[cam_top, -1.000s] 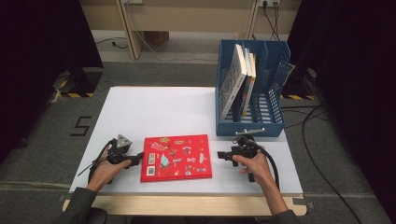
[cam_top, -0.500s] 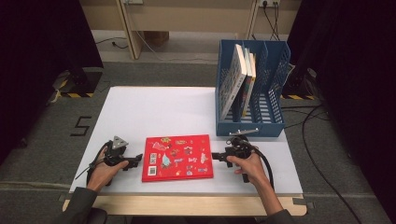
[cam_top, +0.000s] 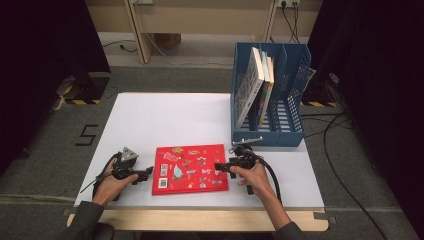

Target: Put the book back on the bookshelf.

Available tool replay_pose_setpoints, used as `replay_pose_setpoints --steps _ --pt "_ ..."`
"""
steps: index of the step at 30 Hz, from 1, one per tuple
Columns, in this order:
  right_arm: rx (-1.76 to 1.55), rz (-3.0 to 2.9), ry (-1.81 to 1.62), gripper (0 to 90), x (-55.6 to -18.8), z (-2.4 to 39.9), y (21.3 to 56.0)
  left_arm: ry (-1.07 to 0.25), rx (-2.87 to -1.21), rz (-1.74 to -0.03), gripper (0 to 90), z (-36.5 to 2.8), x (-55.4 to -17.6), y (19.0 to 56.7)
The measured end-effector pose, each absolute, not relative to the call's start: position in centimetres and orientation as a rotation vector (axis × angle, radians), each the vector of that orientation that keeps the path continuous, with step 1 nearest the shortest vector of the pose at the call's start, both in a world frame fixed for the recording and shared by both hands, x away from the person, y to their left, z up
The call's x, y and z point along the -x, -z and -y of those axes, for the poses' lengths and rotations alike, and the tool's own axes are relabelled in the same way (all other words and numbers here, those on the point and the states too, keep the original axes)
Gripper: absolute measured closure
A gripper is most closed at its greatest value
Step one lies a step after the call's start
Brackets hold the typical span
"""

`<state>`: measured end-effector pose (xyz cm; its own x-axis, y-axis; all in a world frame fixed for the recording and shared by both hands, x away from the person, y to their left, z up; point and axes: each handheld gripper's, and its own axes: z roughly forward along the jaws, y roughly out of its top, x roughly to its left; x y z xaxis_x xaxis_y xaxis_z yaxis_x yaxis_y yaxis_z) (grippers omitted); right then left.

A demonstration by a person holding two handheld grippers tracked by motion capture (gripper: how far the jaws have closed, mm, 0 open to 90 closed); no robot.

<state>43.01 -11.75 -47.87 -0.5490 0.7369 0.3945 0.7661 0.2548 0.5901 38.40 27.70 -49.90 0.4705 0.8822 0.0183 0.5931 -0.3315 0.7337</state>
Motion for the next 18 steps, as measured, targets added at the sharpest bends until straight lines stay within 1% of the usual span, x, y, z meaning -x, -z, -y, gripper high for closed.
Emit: replay_pose_setpoints --steps 1,9,14,18 --pt "1.468 2.452 1.186 23.9 -43.0 11.5 47.9 -0.552 -2.052 -1.214 26.5 -27.6 -38.4 49.9" --pt "1.480 2.432 1.190 24.2 -43.1 11.3 48.2 -0.568 -2.074 -1.170 43.2 -26.4 -37.8 49.6" --pt "1.499 2.428 1.187 22.2 -43.2 11.3 48.1 -0.584 -2.083 -1.151 43.9 -25.8 -37.7 49.6" --pt "1.540 2.389 1.211 23.1 -43.3 11.6 48.2 -0.544 -2.067 -1.158 44.7 -25.9 -37.8 49.7"
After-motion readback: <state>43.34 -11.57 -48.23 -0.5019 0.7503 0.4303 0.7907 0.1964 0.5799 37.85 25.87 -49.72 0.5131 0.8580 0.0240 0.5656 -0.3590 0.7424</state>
